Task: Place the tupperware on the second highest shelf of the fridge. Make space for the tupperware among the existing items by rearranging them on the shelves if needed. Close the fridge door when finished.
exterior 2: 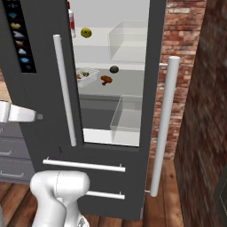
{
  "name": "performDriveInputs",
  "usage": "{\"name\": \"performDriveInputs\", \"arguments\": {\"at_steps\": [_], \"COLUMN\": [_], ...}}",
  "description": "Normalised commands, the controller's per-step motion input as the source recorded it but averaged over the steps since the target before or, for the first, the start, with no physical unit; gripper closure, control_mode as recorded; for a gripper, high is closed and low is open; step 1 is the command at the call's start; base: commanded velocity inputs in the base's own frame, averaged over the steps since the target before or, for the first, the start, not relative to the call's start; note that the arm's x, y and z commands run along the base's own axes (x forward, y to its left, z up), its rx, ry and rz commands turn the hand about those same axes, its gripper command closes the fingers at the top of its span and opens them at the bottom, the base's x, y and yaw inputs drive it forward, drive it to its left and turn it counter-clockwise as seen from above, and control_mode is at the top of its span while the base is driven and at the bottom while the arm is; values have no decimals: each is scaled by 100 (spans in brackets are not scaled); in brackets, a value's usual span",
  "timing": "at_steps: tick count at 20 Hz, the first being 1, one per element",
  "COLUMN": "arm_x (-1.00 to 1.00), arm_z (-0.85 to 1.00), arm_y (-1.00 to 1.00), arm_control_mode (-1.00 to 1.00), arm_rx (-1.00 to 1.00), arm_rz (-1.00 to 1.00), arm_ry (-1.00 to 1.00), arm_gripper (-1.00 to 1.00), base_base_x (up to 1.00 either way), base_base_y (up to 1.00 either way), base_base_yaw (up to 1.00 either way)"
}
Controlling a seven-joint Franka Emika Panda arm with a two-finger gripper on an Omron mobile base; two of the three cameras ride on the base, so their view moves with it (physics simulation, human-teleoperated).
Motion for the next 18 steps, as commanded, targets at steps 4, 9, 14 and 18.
{"name": "performDriveInputs", "arguments": {"at_steps": [4,9,14,18], "arm_x": [-42,-70,-91,-45], "arm_z": [4,0,0,0], "arm_y": [-66,-73,-57,-59], "arm_control_mode": [-100,-100,-100,-100], "arm_rx": [29,50,57,58], "arm_rz": [16,16,1,0], "arm_ry": [-7,-31,-34,-25], "arm_gripper": [-100,-100,-100,-100], "base_base_x": [0,0,0,0], "base_base_y": [0,0,0,0], "base_base_yaw": [0,0,0,0]}}
